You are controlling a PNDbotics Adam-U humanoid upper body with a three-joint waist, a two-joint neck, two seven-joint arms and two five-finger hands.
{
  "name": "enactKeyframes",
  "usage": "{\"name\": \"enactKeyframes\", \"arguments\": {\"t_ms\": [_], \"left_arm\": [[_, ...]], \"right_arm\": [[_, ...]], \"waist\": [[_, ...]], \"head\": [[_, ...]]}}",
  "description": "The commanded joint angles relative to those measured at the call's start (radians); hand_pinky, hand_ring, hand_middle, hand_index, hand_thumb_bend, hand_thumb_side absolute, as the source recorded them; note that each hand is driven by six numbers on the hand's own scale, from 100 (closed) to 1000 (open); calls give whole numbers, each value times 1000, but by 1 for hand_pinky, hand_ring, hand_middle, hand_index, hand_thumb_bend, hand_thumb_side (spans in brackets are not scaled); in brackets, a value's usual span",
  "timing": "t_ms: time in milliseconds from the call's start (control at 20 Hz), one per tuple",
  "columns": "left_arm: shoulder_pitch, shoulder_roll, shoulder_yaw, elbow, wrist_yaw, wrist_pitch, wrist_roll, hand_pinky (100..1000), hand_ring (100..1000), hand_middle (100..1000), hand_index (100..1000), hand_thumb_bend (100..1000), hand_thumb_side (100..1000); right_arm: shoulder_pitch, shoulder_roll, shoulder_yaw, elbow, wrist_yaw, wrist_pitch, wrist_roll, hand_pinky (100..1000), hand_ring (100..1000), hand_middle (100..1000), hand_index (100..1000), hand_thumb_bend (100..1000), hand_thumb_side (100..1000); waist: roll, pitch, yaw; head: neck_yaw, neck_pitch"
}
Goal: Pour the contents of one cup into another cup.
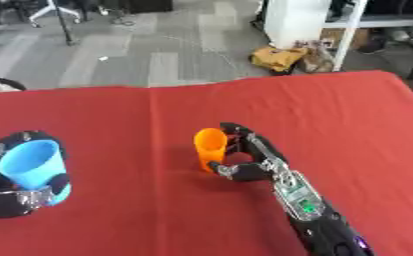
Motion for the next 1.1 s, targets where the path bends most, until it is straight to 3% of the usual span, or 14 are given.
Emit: {"name": "enactKeyframes", "arguments": {"t_ms": [50, 350, 1100], "left_arm": [[-17, 3, 1, -16, 0, -2, -4, 287, 616, 560, 624, 152, 100], [-16, 0, -1, -12, -2, -1, -7, 292, 620, 563, 625, 157, 100], [-18, -10, -8, -12, -3, 0, -14, 295, 624, 565, 625, 155, 100]], "right_arm": [[-24, -11, -1, 7, 16, -5, -1, 701, 713, 790, 929, 492, 100], [-42, -3, 2, 36, 41, -12, -12, 752, 738, 808, 931, 506, 100], [-102, 27, 12, 104, 46, -17, -13, 703, 673, 759, 914, 509, 100]], "waist": [[1, -16, 2], [4, -17, 5], [7, -16, 21]], "head": [[-4, -9], [-8, -11], [-21, -15]]}}
